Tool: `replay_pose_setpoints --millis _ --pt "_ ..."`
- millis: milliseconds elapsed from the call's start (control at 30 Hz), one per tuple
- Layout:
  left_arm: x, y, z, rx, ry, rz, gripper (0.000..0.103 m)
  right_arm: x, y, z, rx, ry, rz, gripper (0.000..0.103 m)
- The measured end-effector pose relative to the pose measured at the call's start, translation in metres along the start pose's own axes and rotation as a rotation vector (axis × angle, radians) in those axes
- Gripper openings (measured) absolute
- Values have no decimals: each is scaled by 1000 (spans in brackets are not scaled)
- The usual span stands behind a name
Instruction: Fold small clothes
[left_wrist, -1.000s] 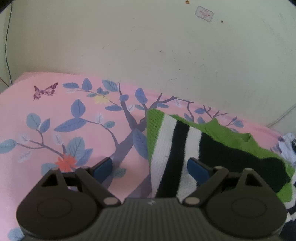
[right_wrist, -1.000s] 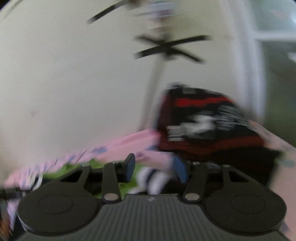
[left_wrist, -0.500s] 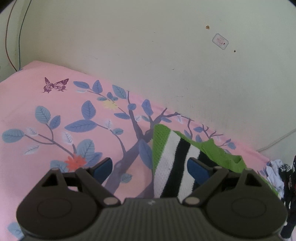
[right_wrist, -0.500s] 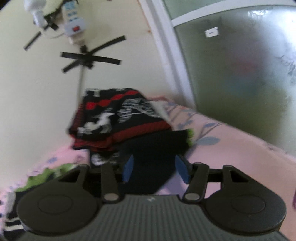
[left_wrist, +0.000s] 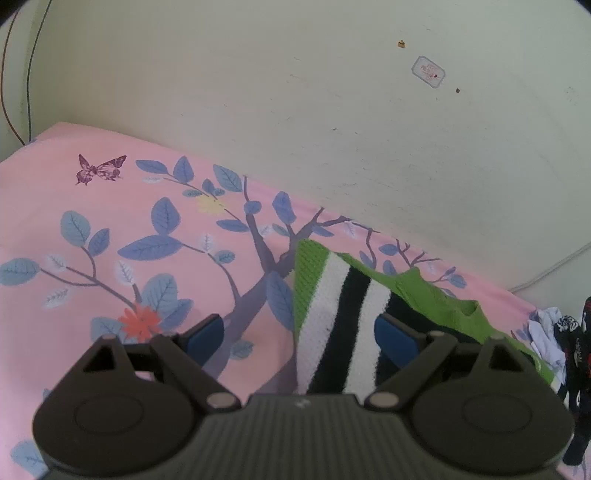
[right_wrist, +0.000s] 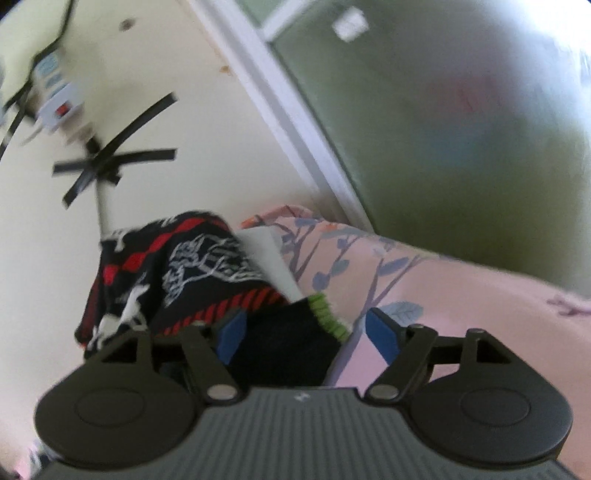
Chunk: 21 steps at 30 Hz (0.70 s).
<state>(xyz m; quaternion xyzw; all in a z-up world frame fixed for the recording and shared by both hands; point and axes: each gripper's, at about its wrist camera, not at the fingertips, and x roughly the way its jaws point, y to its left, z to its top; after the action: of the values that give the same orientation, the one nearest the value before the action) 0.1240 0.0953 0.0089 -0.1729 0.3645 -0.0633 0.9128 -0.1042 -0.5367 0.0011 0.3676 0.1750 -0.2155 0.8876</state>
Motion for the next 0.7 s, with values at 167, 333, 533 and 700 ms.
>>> replay_pose_setpoints --millis 167,333,533,700 --pt "3 1 -1 1 12 1 92 10 -7 -1 46 32 111 73" --pt "4 0 -1 0 17 -3 92 17 1 -6 -18 76 115 72" --pt "3 1 -1 -12 10 -7 92 -2 7 -14 -68 69 58 15" --pt "-1 3 0 -30 2 -10 92 -63 21 -12 -61 -28 85 13"
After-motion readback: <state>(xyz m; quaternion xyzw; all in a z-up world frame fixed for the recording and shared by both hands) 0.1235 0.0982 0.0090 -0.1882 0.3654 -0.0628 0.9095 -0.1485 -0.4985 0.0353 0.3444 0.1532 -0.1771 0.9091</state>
